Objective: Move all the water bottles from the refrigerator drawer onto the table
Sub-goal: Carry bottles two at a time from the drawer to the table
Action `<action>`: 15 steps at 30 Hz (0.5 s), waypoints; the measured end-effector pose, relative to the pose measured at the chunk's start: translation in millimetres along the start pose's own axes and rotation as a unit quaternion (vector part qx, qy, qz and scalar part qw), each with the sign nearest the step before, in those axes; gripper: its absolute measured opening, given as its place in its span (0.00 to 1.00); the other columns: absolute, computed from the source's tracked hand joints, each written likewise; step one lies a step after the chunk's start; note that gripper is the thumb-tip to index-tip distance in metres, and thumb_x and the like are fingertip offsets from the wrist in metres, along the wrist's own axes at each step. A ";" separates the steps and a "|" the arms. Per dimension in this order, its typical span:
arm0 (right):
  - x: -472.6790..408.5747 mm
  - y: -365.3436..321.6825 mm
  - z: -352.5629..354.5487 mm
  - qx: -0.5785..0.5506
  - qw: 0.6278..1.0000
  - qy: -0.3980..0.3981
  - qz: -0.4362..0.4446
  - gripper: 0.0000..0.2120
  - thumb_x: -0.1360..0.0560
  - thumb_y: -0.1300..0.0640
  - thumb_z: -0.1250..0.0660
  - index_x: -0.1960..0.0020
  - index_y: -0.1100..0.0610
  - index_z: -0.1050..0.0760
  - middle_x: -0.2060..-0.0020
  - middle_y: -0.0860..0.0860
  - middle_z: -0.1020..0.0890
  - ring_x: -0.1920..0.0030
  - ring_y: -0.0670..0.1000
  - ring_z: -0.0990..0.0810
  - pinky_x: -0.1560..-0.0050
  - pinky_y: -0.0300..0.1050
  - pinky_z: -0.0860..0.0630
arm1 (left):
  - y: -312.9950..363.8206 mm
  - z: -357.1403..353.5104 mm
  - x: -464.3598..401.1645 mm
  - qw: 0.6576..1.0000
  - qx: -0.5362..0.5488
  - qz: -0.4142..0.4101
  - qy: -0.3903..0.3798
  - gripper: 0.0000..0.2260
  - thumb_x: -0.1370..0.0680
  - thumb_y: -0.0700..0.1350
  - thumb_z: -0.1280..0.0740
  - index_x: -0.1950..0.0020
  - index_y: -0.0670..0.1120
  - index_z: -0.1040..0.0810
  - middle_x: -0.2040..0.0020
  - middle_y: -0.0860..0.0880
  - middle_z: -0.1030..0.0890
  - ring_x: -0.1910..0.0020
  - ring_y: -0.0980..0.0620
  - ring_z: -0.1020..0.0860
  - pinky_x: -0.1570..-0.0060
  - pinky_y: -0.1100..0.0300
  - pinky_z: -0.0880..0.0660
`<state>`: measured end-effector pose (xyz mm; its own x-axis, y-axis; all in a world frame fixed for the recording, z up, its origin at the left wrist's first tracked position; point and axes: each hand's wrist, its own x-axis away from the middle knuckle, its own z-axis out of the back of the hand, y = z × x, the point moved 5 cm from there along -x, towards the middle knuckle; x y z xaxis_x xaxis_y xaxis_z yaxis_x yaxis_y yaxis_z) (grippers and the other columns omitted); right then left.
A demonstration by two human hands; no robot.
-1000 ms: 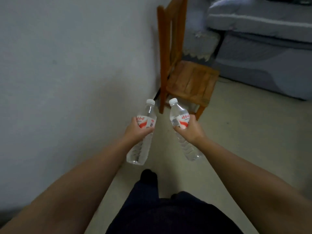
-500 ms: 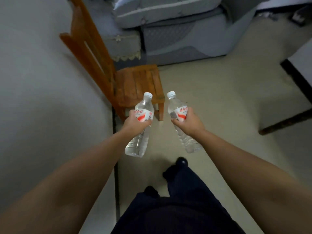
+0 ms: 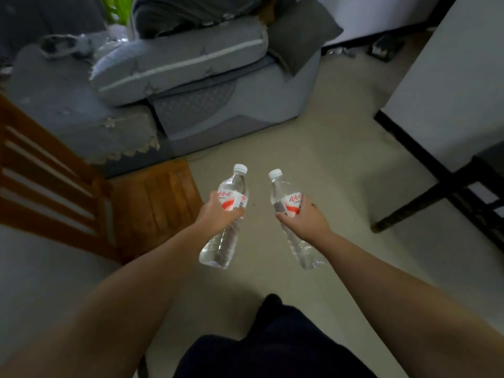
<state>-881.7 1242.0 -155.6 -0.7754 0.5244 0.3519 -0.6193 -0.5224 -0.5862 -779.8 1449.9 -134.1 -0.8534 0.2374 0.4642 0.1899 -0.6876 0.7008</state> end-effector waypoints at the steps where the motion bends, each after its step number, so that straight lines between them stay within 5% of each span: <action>1: -14.9 3.1 13.9 0.003 1.000 0.010 -0.006 0.29 0.32 0.40 0.30 0.39 0.54 0.35 0.48 0.53 0.23 0.51 0.55 0.22 0.53 0.47 0.26 | 15.7 -6.0 -14.9 1.000 0.003 -0.003 -0.002 0.32 0.29 0.51 0.26 0.31 0.45 0.37 0.42 0.47 0.24 0.48 0.49 0.24 0.49 0.55 0.24; 15: -153.7 36.6 101.3 -0.048 0.983 0.116 -0.133 0.30 0.33 0.37 0.32 0.38 0.52 0.34 0.48 0.52 0.22 0.50 0.54 0.22 0.51 0.48 0.24 | 173.0 -84.7 -176.0 0.981 -0.091 -0.103 -0.137 0.28 0.30 0.50 0.27 0.35 0.45 0.34 0.45 0.50 0.23 0.50 0.51 0.23 0.54 0.60 0.26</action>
<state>-797.7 1074.1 -157.1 -0.5316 0.7788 0.3330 -0.7733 -0.2859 -0.5660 -637.9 1231.0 -140.4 -0.6967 0.5434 0.4683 -0.0844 -0.7105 0.6986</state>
